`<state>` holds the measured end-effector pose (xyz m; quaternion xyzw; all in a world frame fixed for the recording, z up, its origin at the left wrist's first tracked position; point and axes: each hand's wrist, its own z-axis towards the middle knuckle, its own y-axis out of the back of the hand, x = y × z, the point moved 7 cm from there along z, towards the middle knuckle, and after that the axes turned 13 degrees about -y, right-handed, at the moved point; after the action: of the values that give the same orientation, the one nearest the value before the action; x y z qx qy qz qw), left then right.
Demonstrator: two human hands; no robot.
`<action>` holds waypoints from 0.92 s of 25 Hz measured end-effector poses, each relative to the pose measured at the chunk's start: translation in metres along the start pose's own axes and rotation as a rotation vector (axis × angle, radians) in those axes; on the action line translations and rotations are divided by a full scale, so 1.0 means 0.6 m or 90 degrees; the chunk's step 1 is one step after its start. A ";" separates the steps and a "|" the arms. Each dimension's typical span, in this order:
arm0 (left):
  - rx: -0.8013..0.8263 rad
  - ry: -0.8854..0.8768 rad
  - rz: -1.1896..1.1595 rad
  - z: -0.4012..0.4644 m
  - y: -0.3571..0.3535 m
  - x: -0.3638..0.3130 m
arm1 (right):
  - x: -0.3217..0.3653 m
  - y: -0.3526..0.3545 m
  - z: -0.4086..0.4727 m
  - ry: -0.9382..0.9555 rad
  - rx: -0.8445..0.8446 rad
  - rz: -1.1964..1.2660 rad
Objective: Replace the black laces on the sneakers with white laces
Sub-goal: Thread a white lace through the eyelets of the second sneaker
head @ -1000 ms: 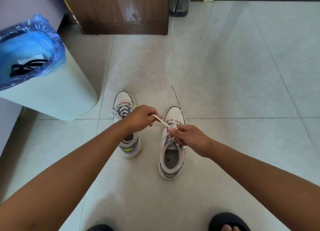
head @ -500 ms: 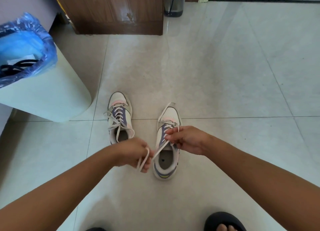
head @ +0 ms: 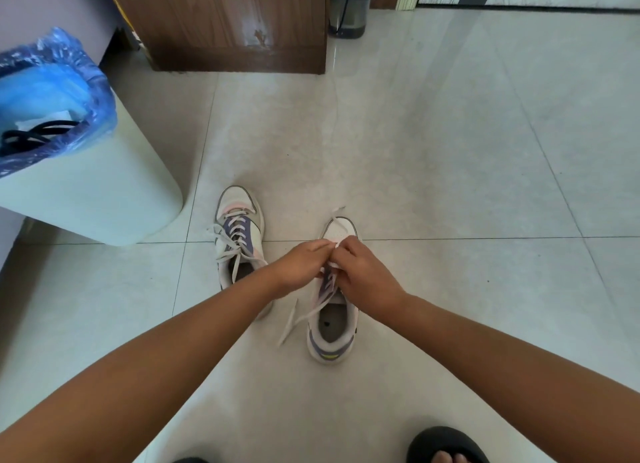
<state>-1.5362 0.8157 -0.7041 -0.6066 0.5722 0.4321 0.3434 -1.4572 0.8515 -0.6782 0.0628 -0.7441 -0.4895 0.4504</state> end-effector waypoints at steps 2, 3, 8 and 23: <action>0.015 0.032 -0.067 0.004 -0.004 0.012 | -0.024 0.012 0.001 -0.120 -0.025 0.092; 0.034 0.045 -0.082 0.004 -0.004 0.018 | -0.043 0.012 0.000 -0.211 -0.008 0.130; 0.022 0.062 -0.030 -0.004 0.008 0.026 | -0.088 0.004 -0.005 -0.353 0.059 0.234; -0.243 0.060 0.426 -0.015 0.136 -0.034 | -0.101 0.015 -0.025 -0.420 0.163 0.390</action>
<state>-1.6156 0.8065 -0.6754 -0.4586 0.6630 0.5904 0.0381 -1.4076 0.8788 -0.7063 -0.2635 -0.8862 -0.2321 0.3023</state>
